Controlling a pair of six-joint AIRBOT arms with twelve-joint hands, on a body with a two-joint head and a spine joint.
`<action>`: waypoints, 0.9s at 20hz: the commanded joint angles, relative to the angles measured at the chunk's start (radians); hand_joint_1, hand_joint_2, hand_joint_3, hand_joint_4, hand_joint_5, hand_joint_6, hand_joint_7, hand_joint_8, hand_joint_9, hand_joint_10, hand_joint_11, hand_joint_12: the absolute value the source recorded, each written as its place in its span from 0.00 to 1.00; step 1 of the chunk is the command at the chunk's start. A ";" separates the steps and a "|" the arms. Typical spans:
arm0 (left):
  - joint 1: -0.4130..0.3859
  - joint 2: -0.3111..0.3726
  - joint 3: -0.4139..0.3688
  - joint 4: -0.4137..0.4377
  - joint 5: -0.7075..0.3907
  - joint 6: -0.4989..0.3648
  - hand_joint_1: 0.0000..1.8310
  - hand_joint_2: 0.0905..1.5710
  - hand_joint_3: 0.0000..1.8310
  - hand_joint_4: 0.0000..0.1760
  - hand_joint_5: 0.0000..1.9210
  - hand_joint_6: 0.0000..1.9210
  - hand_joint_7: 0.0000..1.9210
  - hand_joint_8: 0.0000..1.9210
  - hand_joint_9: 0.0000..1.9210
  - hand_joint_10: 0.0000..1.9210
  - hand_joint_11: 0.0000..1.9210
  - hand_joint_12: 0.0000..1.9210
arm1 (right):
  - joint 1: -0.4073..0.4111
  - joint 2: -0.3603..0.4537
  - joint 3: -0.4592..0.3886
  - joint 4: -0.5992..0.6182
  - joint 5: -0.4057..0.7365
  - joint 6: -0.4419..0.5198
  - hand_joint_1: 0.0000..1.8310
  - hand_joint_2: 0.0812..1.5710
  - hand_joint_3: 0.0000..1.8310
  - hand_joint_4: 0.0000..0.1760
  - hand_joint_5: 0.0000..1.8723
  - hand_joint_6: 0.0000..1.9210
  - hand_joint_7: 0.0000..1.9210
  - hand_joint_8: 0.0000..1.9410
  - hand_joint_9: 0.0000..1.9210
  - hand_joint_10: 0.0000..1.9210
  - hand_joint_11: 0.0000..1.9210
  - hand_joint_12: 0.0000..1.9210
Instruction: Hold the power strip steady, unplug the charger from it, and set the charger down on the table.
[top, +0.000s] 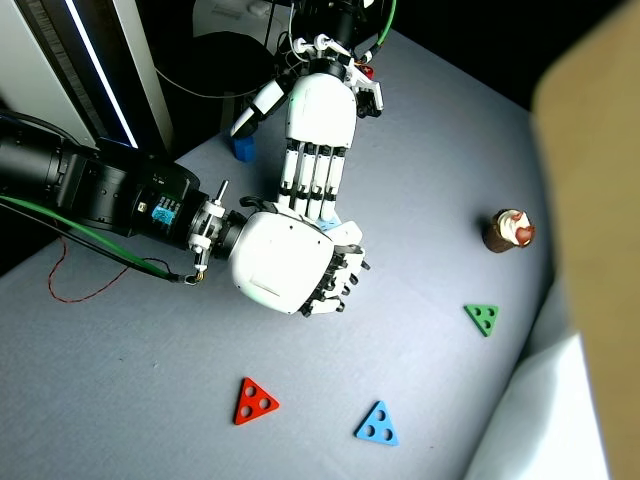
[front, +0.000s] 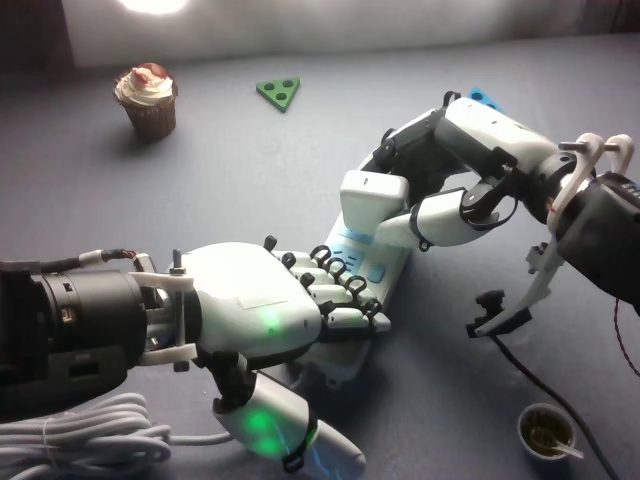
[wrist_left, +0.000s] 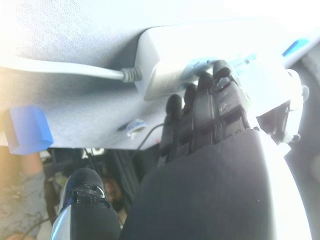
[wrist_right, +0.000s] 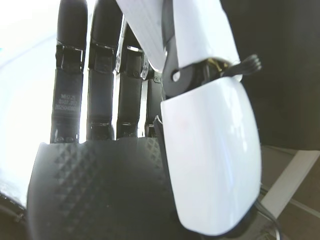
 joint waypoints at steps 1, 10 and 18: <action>-0.002 -0.006 0.004 -0.003 -0.022 -0.010 0.00 0.58 0.00 0.00 0.07 0.00 0.08 0.00 0.08 0.00 0.08 0.01 | 0.028 0.020 -0.006 -0.053 0.138 0.028 0.77 0.62 0.00 0.00 0.61 0.29 0.70 0.17 0.58 0.49 0.40 0.49; 0.004 -0.021 -0.002 -0.003 0.016 0.009 0.00 0.58 0.00 0.00 0.08 0.00 0.09 0.00 0.09 0.00 0.10 0.01 | 0.052 0.031 -0.008 -0.053 0.149 0.034 0.77 0.63 0.00 0.00 0.59 0.33 0.71 0.16 0.57 0.50 0.39 0.48; 0.020 -0.037 -0.008 0.024 0.059 0.014 0.00 0.59 0.00 0.00 0.08 0.00 0.08 0.00 0.07 0.00 0.08 0.00 | 0.053 0.034 -0.010 -0.053 0.150 0.035 0.77 0.62 0.00 0.00 0.60 0.30 0.75 0.07 0.59 0.48 0.39 0.50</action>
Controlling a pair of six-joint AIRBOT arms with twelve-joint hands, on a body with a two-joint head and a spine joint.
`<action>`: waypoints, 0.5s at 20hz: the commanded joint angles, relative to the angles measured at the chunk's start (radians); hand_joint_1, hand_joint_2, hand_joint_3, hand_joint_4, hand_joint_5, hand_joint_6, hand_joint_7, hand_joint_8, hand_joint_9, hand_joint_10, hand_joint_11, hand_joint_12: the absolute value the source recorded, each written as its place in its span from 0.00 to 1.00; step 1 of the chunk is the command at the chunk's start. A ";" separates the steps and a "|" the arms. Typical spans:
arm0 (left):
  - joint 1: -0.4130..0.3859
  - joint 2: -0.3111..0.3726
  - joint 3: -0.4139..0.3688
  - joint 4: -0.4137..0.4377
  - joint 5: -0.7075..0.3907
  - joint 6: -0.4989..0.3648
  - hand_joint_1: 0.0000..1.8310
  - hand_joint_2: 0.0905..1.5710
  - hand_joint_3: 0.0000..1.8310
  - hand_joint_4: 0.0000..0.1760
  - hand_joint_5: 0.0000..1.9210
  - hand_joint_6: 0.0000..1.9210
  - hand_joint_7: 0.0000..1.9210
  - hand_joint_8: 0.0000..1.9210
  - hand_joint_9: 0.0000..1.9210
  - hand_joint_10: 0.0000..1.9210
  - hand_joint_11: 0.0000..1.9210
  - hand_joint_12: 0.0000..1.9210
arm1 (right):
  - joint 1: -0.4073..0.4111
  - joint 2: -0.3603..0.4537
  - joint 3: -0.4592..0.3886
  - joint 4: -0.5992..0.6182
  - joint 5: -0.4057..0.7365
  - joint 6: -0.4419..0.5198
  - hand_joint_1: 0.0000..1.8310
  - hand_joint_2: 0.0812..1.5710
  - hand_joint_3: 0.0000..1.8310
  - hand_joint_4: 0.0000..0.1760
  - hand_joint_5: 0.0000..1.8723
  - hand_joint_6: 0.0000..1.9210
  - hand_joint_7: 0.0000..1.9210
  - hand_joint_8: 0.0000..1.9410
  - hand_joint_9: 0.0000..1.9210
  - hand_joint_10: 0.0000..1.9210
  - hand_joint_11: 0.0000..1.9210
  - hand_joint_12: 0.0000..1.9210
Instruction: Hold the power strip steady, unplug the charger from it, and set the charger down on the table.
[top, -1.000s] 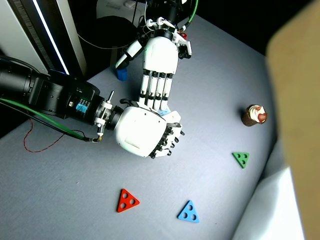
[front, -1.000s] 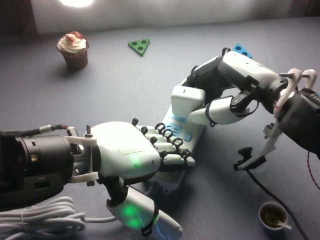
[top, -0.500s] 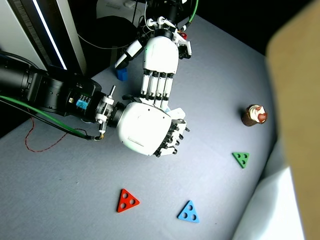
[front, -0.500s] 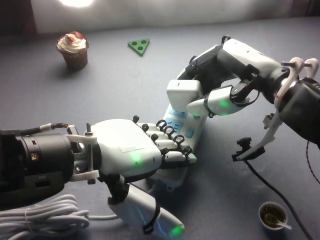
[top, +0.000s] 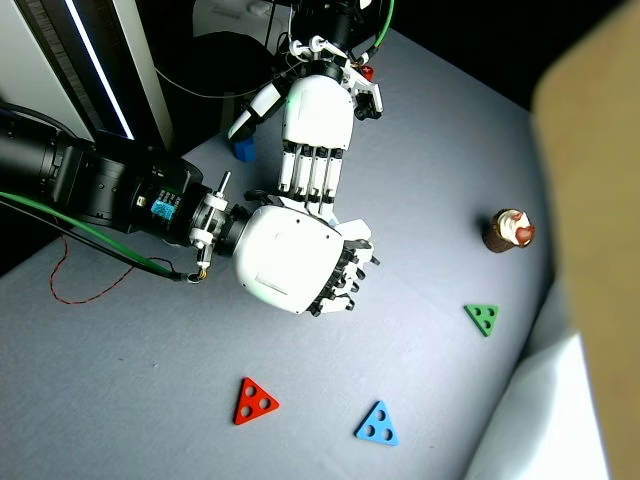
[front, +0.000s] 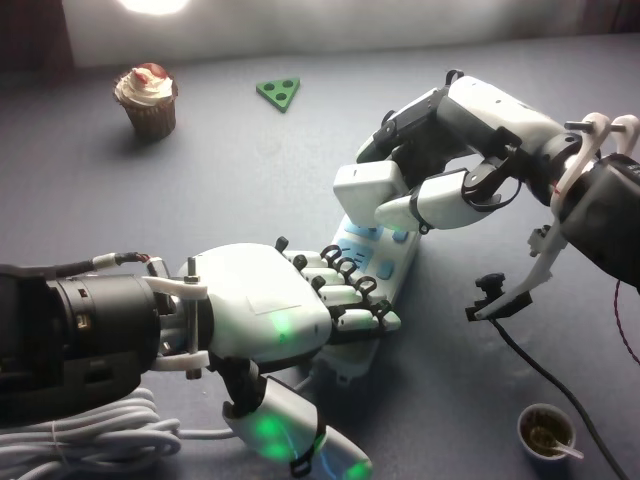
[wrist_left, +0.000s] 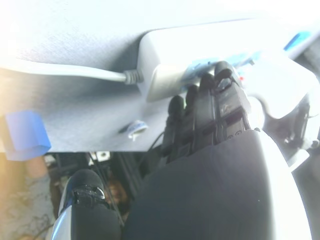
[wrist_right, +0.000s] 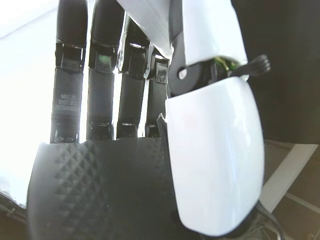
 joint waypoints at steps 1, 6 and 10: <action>0.012 -0.017 -0.003 0.004 0.033 -0.007 0.00 0.58 0.00 0.00 0.08 0.00 0.08 0.00 0.07 0.00 0.07 0.00 | 0.027 0.019 -0.005 -0.052 0.149 0.039 0.77 0.62 0.00 0.00 0.60 0.30 0.75 0.08 0.59 0.48 0.40 0.49; 0.012 -0.020 -0.004 0.012 0.038 -0.006 0.00 0.59 0.00 0.00 0.08 0.00 0.08 0.00 0.07 0.00 0.07 0.00 | 0.031 0.019 -0.002 -0.052 0.151 0.040 0.77 0.62 0.00 0.00 0.62 0.28 0.74 0.09 0.60 0.46 0.41 0.47; 0.012 -0.026 -0.004 0.019 0.039 -0.006 0.00 0.58 0.00 0.00 0.08 0.00 0.09 0.00 0.08 0.00 0.07 0.00 | 0.051 0.025 -0.003 -0.051 0.159 0.043 0.77 0.62 0.00 0.00 0.59 0.33 0.74 0.08 0.59 0.48 0.41 0.47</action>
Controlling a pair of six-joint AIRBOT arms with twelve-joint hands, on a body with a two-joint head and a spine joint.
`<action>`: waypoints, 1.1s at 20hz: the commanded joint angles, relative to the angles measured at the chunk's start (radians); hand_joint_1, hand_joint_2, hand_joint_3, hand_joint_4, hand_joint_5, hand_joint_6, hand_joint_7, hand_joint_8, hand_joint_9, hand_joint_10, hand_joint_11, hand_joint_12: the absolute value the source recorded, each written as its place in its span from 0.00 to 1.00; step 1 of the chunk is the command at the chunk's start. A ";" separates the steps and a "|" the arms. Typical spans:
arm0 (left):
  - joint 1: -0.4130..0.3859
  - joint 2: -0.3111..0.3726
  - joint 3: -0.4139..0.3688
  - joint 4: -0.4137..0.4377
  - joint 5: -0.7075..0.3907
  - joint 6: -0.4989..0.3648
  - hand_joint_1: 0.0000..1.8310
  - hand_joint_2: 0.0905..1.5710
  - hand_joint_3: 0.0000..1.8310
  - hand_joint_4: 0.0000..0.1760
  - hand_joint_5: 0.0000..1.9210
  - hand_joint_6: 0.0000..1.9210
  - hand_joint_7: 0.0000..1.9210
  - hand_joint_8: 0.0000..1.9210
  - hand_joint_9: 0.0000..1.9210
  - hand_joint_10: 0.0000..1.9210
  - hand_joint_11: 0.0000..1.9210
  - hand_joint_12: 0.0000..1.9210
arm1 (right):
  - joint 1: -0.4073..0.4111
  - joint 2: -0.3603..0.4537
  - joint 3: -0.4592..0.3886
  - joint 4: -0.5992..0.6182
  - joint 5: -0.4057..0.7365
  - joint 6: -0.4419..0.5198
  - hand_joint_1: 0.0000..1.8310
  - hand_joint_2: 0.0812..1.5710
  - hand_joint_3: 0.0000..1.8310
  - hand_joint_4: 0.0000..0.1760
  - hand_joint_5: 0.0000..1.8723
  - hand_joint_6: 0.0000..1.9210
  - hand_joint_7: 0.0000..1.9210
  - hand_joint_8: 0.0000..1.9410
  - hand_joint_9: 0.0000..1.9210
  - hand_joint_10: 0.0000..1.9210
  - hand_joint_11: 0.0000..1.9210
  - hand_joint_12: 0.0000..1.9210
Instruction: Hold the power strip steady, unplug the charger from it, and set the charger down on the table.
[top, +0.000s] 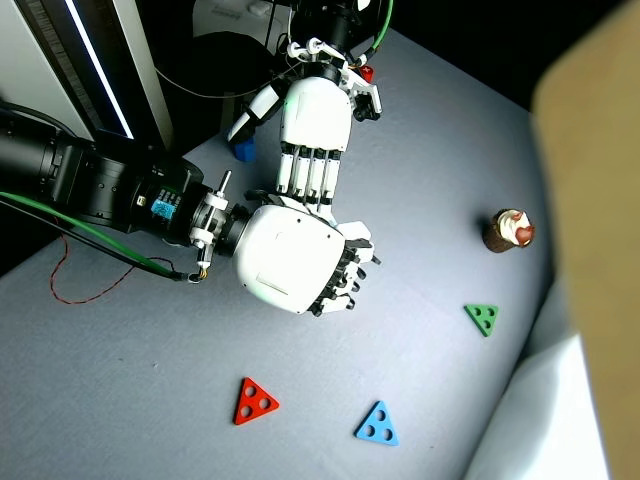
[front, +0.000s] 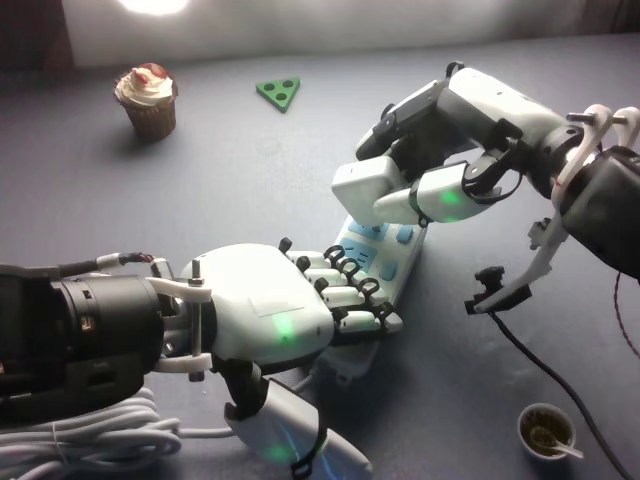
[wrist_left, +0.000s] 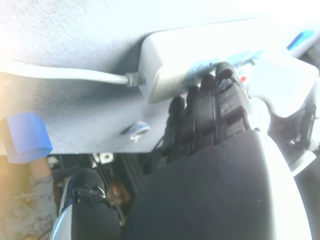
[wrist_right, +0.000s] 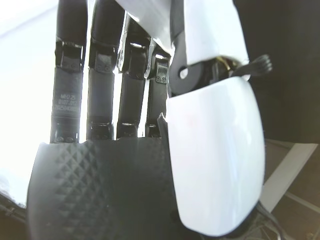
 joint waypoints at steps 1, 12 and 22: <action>0.012 -0.019 -0.004 0.002 0.027 -0.005 0.00 0.59 0.00 0.00 0.08 0.00 0.09 0.00 0.08 0.00 0.07 0.00 | 0.036 0.022 -0.005 -0.055 0.161 0.028 0.77 0.62 0.00 0.00 0.59 0.32 0.75 0.07 0.59 0.48 0.40 0.48; 0.001 -0.019 -0.005 0.005 0.028 -0.006 0.00 0.58 0.00 0.00 0.08 0.00 0.08 0.00 0.08 0.00 0.08 0.00 | 0.031 0.074 -0.020 -0.105 0.135 -0.038 0.77 0.62 0.00 0.00 0.62 0.27 0.74 0.08 0.59 0.47 0.41 0.48; -0.018 -0.015 -0.004 0.005 0.028 -0.006 0.00 0.58 0.00 0.00 0.08 0.00 0.09 0.00 0.08 0.00 0.07 0.00 | -0.008 0.191 -0.043 -0.579 0.083 -0.082 0.76 0.65 0.00 0.00 0.54 0.40 0.64 0.29 0.53 0.55 0.40 0.49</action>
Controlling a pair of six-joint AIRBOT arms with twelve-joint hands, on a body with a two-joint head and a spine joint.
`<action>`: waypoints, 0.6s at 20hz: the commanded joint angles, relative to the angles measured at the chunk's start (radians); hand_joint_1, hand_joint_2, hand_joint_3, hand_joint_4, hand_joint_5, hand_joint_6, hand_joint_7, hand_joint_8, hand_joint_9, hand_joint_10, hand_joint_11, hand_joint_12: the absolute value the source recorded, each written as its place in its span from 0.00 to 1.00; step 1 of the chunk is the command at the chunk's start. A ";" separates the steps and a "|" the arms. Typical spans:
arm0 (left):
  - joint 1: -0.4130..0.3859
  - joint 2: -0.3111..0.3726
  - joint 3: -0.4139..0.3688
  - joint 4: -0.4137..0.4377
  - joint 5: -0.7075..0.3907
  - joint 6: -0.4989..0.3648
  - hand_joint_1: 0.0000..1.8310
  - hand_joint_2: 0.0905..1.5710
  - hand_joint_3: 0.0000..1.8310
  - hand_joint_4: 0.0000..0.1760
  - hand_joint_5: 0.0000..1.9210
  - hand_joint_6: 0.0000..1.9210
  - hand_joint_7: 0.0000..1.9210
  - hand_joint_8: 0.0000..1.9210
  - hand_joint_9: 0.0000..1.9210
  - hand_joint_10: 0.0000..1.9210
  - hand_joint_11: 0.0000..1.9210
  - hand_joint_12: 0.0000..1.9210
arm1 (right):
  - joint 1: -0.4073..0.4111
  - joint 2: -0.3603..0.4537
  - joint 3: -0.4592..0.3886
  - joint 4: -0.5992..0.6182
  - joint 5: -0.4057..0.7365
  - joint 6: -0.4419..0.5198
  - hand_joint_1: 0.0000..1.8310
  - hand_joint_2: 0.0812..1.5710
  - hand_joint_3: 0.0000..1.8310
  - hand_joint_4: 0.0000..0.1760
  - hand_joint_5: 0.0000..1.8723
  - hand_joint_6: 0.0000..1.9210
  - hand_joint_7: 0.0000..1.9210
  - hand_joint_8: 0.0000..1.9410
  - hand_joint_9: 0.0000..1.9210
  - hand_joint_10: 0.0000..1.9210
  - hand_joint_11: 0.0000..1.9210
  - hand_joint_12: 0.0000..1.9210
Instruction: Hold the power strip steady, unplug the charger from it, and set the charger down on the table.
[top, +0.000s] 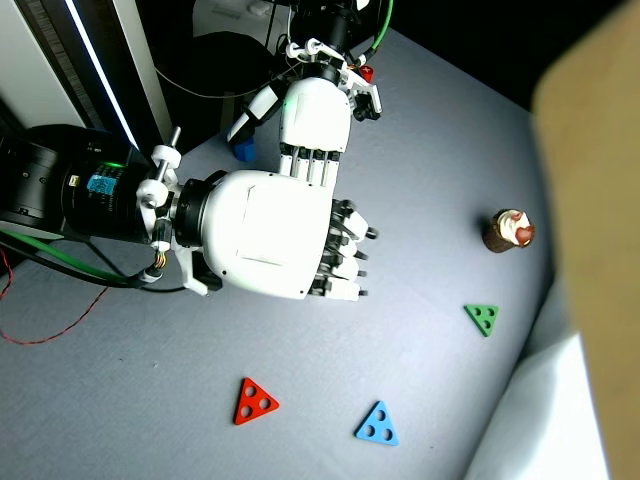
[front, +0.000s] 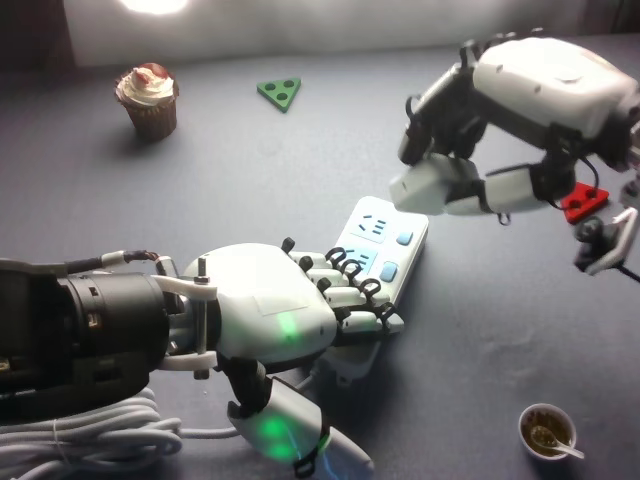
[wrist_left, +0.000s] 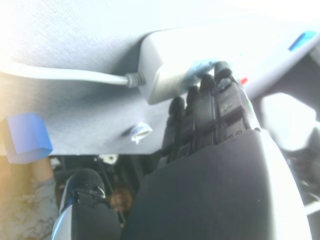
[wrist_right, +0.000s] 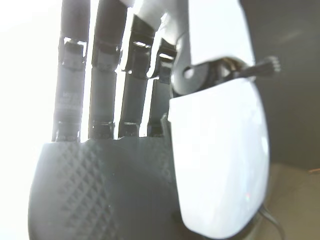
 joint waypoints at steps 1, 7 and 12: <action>0.001 -0.013 -0.003 0.000 0.012 -0.006 0.00 0.58 0.00 0.00 0.08 0.00 0.09 0.00 0.08 0.00 0.07 0.00 | 0.007 0.020 0.005 -0.038 0.129 0.001 0.76 0.65 0.00 0.00 0.55 0.39 0.64 0.28 0.53 0.54 0.41 0.48; -0.018 -0.012 -0.002 -0.002 0.013 -0.006 0.00 0.58 0.00 0.00 0.08 0.00 0.08 0.00 0.08 0.00 0.07 0.00 | -0.044 0.033 0.002 -0.343 0.127 -0.049 0.76 0.65 0.00 0.00 0.53 0.41 0.63 0.31 0.53 0.54 0.42 0.47; -0.032 -0.007 -0.006 -0.009 0.018 -0.006 0.00 0.58 0.00 0.00 0.09 0.00 0.09 0.00 0.08 0.00 0.08 0.01 | -0.088 0.023 -0.002 -0.454 0.127 -0.085 0.74 0.63 0.00 0.00 0.43 0.06 0.49 0.13 0.48 0.24 0.33 0.46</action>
